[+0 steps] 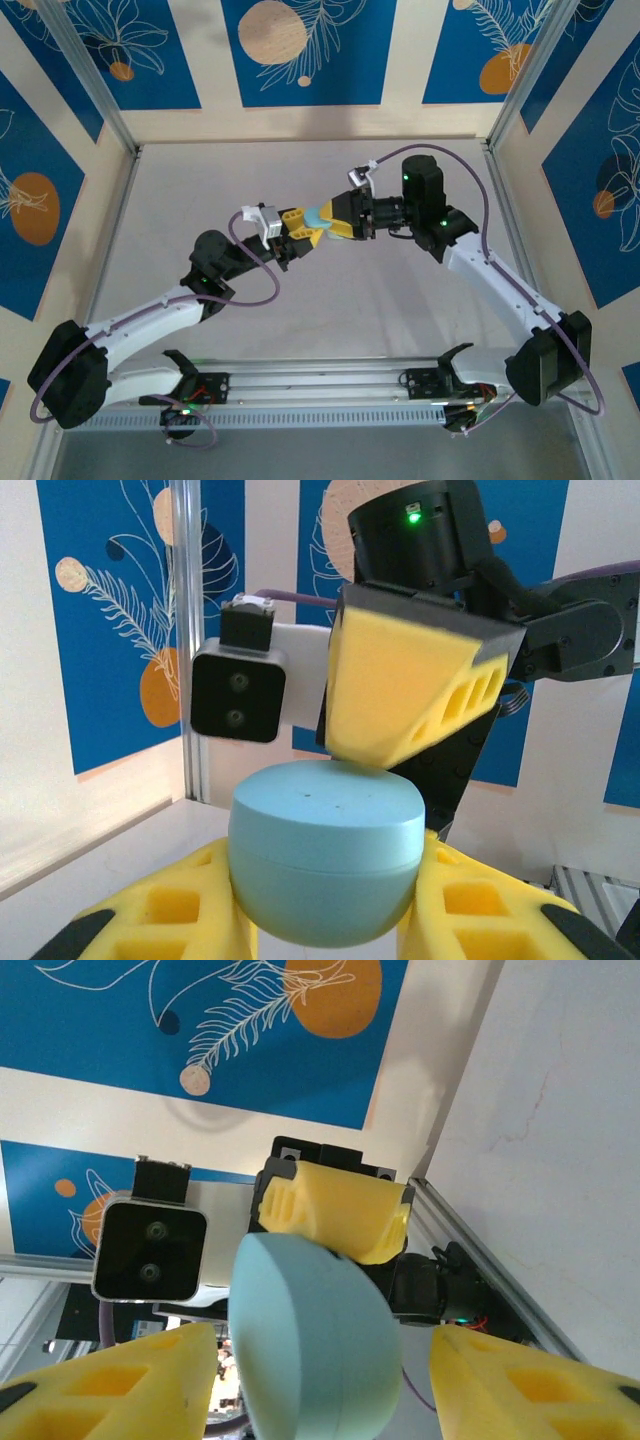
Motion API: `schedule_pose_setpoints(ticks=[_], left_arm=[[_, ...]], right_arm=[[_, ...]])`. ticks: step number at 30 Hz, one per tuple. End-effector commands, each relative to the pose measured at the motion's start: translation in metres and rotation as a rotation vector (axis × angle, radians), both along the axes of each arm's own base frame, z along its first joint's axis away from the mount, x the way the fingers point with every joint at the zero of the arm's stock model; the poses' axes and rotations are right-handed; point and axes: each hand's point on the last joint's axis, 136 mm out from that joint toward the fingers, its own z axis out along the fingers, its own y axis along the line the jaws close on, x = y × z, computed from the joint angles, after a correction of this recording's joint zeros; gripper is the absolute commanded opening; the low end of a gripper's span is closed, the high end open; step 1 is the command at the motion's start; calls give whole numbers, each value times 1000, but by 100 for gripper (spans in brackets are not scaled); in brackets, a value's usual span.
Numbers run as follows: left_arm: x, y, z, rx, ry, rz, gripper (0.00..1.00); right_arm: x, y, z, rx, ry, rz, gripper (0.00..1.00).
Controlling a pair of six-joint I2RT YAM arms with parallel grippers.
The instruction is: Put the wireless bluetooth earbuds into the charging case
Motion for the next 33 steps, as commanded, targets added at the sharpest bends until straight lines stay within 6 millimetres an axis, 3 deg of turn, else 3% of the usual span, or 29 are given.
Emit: schedule_pose_setpoints(ticks=[1,6,10,14,21,25,30,33], left_arm=[[-12,-2,22,-47,-55,-43,27],[-12,-2,21,-42,-54,-48,28],[-12,-3,20,-33,-49,-49,29],[-6,-2,12,9,-22,-14,34],[-2,-4,-9,165,37,4,57],[0,2,-9,169,54,40,71],[8,13,-6,159,93,122,75],[16,24,-8,171,135,199,76]], right_arm=[[-6,4,11,19,-6,49,53],[-6,5,9,15,1,52,50],[-5,4,9,15,-5,51,37],[-4,1,10,14,-16,35,29],[2,-7,10,2,-53,-35,24],[9,-14,7,-10,-54,-97,23],[20,-33,2,-50,-95,-227,23],[28,-49,-14,-129,-123,-322,22]])
